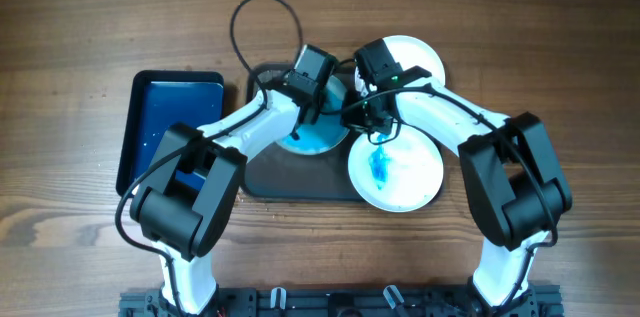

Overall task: Clean dirty plates on tray and stack at the side
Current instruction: 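Scrub the left plate with the sponge while right gripper holds it, then lift the scrubbed plate with right gripper and move it right, then set the plate down right of the tray and return right gripper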

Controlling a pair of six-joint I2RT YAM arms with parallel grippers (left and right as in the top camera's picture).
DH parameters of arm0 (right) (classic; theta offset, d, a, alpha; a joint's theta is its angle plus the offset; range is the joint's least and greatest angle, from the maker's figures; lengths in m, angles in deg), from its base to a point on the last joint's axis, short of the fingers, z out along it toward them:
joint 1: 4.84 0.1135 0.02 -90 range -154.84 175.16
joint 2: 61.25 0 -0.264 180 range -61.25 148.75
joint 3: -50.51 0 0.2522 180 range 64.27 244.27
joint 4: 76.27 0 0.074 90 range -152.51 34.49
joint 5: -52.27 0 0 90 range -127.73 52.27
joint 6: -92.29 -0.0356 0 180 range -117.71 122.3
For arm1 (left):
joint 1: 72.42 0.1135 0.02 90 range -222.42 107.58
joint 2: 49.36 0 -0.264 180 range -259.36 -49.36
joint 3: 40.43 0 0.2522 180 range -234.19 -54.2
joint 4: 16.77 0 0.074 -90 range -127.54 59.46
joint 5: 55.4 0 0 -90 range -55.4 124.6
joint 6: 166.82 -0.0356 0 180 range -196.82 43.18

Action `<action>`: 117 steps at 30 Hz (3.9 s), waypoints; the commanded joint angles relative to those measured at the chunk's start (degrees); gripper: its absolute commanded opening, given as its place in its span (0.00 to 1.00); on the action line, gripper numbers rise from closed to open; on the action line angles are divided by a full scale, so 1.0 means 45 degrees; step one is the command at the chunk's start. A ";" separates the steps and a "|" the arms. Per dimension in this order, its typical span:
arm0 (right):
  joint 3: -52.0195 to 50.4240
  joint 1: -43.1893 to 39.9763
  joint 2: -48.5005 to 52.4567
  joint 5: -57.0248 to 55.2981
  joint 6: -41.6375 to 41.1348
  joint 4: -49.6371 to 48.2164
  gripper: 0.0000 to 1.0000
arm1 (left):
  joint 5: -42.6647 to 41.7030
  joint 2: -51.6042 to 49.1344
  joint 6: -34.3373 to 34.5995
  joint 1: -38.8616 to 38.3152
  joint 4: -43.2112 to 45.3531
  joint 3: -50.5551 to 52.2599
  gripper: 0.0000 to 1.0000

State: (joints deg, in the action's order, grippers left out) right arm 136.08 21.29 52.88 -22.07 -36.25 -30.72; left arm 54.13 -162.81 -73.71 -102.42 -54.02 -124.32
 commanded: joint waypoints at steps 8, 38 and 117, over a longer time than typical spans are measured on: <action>-0.0155 0.0117 0.0189 0.0296 0.0355 0.0087 0.04 | -0.2963 0.0199 0.8796 0.0335 -0.4779 0.0248 0.04; -0.0442 0.5571 -0.4129 -1.5174 0.3944 -0.0155 0.04 | -0.2560 0.5260 0.6917 0.5926 -0.4794 -0.0442 0.04; -0.3065 -0.4420 -0.4337 -0.1559 0.4410 0.6086 0.40 | -0.3803 0.5255 0.6348 0.5931 -0.5756 -0.0442 0.04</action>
State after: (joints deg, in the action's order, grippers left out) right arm 124.76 -1.02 33.78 -22.75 -10.66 -1.81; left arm 37.52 -139.46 -43.81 -76.10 -80.03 -125.72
